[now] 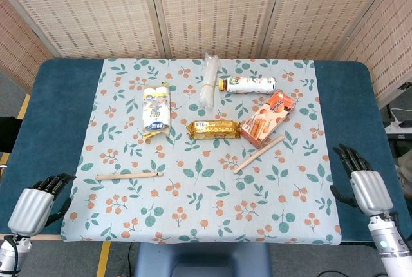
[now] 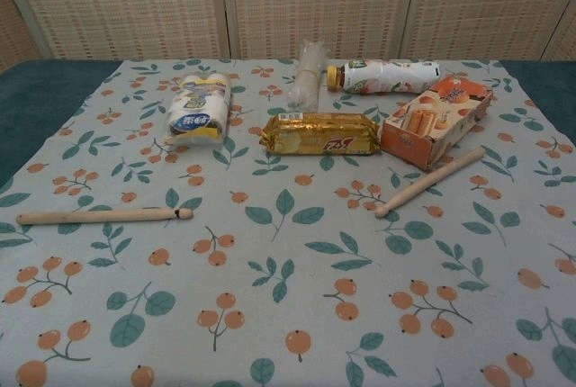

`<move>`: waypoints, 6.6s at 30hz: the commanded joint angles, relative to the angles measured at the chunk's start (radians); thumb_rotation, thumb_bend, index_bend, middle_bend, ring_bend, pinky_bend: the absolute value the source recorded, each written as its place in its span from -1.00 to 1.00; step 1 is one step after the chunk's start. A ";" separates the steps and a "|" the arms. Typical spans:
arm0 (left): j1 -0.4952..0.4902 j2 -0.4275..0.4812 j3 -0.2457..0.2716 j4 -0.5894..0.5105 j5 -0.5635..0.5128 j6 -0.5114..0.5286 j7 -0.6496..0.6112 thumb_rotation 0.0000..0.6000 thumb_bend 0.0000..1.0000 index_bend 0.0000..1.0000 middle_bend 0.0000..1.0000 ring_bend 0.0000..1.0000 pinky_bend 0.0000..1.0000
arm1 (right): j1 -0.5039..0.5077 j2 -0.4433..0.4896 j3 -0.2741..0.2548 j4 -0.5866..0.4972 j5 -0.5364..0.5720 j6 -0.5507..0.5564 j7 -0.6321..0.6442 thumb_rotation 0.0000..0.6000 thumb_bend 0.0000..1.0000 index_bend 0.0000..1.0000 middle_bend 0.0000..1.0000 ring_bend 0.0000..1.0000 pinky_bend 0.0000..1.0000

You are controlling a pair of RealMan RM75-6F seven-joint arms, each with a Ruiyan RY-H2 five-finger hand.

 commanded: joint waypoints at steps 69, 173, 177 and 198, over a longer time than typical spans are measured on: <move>-0.215 -0.498 -0.081 0.383 -0.257 -0.319 0.187 1.00 -0.10 -0.62 -0.38 0.90 1.00 | -0.044 0.138 -0.060 -0.002 -0.178 0.103 0.306 1.00 -0.50 -0.84 -1.00 -1.00 -0.66; -0.107 -0.283 -0.092 0.067 -0.108 0.015 0.081 1.00 0.02 0.52 0.61 1.00 1.00 | 0.451 -0.265 0.052 0.544 -0.020 -0.525 0.100 1.00 -0.50 -0.10 -0.29 0.40 0.74; -0.103 -0.282 -0.094 0.068 -0.109 0.018 0.073 1.00 0.02 0.51 0.61 1.00 1.00 | 0.471 -0.300 0.055 0.571 -0.010 -0.533 0.089 1.00 -0.49 -0.08 -0.29 0.42 0.76; -0.091 -0.280 -0.094 0.070 -0.090 0.039 0.054 1.00 0.01 0.51 0.61 1.00 1.00 | 0.553 -0.493 0.061 0.803 0.021 -0.569 0.092 1.00 -0.49 -0.03 -0.26 0.45 0.80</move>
